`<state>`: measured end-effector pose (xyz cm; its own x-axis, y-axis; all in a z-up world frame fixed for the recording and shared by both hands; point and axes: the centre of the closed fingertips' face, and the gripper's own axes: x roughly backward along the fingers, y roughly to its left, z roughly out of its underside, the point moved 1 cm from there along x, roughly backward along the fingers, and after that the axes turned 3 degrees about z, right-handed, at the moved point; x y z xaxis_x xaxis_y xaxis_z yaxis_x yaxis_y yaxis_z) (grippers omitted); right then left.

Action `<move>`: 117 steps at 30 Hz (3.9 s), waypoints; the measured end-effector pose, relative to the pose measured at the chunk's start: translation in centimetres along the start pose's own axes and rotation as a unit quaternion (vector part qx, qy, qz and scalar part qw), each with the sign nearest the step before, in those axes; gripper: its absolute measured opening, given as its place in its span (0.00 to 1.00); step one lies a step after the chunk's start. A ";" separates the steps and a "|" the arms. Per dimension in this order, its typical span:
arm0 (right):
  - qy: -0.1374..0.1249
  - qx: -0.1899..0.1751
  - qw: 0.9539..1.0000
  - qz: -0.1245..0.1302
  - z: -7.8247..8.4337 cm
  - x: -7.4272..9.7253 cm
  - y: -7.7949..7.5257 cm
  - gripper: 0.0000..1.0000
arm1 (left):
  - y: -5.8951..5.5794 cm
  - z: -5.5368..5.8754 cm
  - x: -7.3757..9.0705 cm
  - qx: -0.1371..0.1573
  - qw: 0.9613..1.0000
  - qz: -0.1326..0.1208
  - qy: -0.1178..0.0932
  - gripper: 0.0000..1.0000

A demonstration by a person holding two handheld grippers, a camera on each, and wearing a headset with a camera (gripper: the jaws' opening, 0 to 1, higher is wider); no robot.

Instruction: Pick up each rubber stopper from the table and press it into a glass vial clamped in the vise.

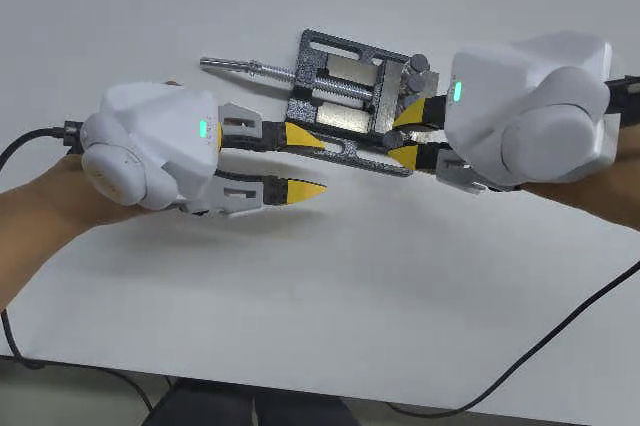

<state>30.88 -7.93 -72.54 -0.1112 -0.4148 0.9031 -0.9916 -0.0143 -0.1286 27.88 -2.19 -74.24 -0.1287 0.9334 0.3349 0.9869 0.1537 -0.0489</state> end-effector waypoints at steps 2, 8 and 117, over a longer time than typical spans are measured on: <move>0.001 -0.001 1.000 0.000 0.1 0.0 -0.1 0.11 | 0.0 0.0 0.0 0.000 1.000 0.000 0.001 0.18; 0.005 -0.006 1.000 0.005 0.6 0.3 -0.8 0.11 | 0.2 0.0 0.0 0.001 1.000 0.000 -0.001 0.18; 0.046 0.001 0.999 0.021 2.3 -0.7 -1.6 0.11 | 0.3 0.4 0.2 0.004 1.000 0.004 0.000 0.19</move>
<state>32.72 -9.72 -73.87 -0.1593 -0.3304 0.9303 -0.9856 -0.0001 -0.1688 28.09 -1.78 -74.56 -0.1214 0.9343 0.3353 0.9870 0.1494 -0.0588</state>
